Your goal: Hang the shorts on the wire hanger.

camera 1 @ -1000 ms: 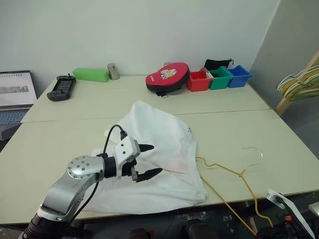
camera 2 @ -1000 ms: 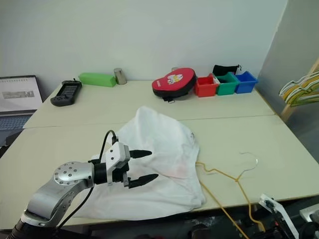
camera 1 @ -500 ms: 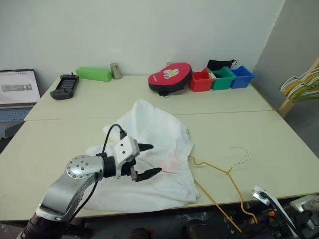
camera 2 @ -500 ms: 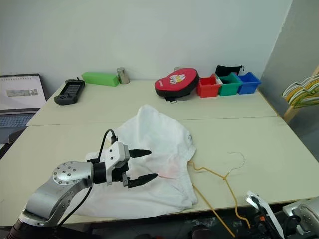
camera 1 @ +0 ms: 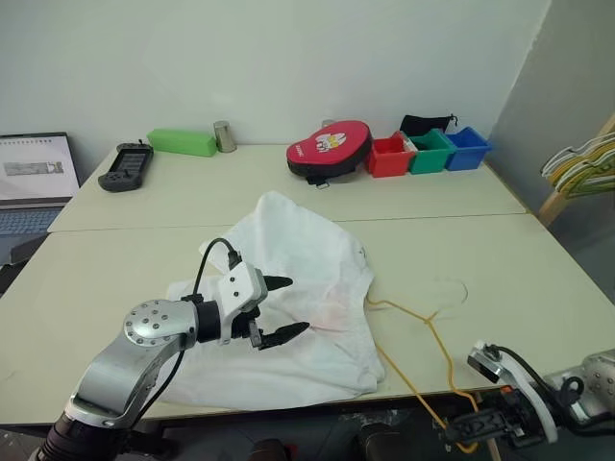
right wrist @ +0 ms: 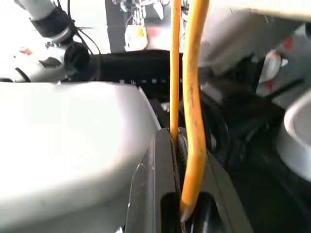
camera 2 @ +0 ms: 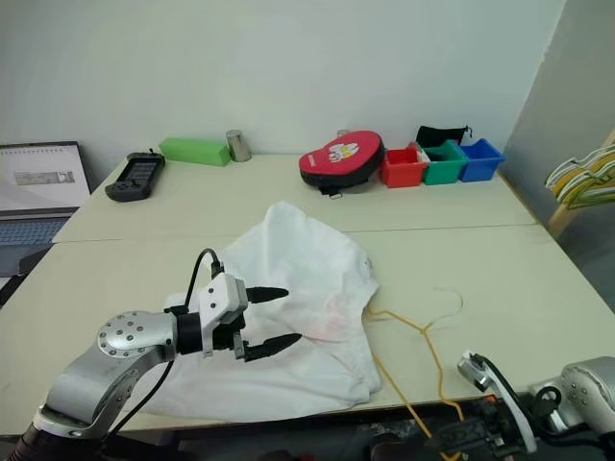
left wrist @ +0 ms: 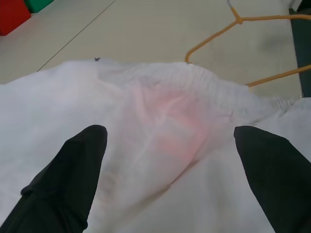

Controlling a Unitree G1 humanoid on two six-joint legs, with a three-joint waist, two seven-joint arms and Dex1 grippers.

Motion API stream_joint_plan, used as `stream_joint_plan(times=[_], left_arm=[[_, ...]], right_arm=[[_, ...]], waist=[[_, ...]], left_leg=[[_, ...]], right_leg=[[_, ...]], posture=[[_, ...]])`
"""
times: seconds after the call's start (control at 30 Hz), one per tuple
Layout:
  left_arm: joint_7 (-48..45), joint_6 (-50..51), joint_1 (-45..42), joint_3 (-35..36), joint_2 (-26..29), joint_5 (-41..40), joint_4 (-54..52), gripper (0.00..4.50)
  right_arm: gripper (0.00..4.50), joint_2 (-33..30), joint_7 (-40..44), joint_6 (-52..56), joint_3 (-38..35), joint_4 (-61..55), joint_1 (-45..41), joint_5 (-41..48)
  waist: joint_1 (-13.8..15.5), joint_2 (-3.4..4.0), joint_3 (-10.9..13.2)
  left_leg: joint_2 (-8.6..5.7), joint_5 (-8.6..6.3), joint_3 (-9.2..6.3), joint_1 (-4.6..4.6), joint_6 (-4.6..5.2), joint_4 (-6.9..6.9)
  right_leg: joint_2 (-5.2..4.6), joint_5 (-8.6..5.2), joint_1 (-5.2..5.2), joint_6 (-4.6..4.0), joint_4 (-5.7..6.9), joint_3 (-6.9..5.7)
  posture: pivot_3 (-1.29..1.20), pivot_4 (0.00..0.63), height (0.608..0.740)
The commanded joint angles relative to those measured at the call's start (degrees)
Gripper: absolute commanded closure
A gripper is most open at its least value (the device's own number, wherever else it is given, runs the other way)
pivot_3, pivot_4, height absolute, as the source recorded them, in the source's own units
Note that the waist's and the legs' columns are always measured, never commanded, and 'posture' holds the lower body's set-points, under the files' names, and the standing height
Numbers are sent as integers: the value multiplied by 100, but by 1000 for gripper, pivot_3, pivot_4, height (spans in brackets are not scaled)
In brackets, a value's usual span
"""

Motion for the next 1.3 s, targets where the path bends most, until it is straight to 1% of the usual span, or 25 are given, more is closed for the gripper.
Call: stream_joint_plan(times=[0.03, 0.3, 0.4, 0.57, 0.67, 0.73, 0.87, 1.0, 1.3], left_arm=[[-2, -99, -118, 97, 34, 20, -144, 38], [-1, -102, -192, 65, -4, 42, -115, 38], [-6, -115, -202, 57, -10, 53, -104, 38], [-22, -128, -176, 66, -4, 61, -125, 38], [-26, -139, -170, 76, -4, 69, -125, 38], [-14, -134, -181, 76, -14, 70, -129, 38], [-7, -131, -153, 76, -14, 68, -165, 38], [-7, -141, -148, 75, -9, 80, -171, 38], [-17, -150, -138, 53, -16, 82, -196, 38]], right_arm=[[4500, 250, -413, 89, -201, 361, -316, 300], [4500, 479, -1008, 89, -178, 478, -421, 405], [4500, 671, -1252, 89, -209, 759, -631, 379], [4500, 552, -1077, 89, -118, 460, -762, 635], [4500, 511, -1005, 32, -40, 283, -751, 544], [4500, 547, -1110, -407, 102, 176, -704, 208], [4500, 859, -1434, -480, 116, 830, -1024, -167], [4500, 1048, -1542, -290, -12, 1297, -1308, -271], [4500, 1103, -1304, -63, -63, 1388, -1671, -110]], waist=[[-3, -1, 0], [-6, 3, -1], [-21, 3, -2], [-20, 11, -4], [-16, 11, -4], [-14, 10, -4], [-25, 10, -5], [-31, 10, -6], [-61, 15, -8]], left_leg=[[0, 0, 0, 0, 0, -1], [0, 0, -1, -3, 0, -1], [1, 0, 1, -2, 0, 0], [0, 0, 2, -2, 0, -1], [2, 0, -2, -4, 1, -4], [3, 0, -3, -4, 1, -4], [2, 0, 1, -3, 1, -1], [2, 0, 4, -2, 1, 2], [2, 1, 9, 1, 2, 4]], right_leg=[[0, 0, -1, 0, -1, -1], [0, 1, -3, 2, 0, -1], [0, 2, -2, 3, 0, 1], [0, 2, -3, 3, 0, 3], [2, 2, -4, 3, 0, -2], [3, 2, -4, 3, 0, -3], [3, 3, -3, 4, 0, 2], [3, 5, -3, 7, 2, 7], [3, 7, -5, 9, 12, 13]], posture=[[-14, 46, 740], [-14, 45, 740], [-14, 44, 740], [-10, 38, 740], [-8, 35, 740], [-8, 35, 740], [-3, 32, 740], [-1, 30, 740], [1, 19, 740]])
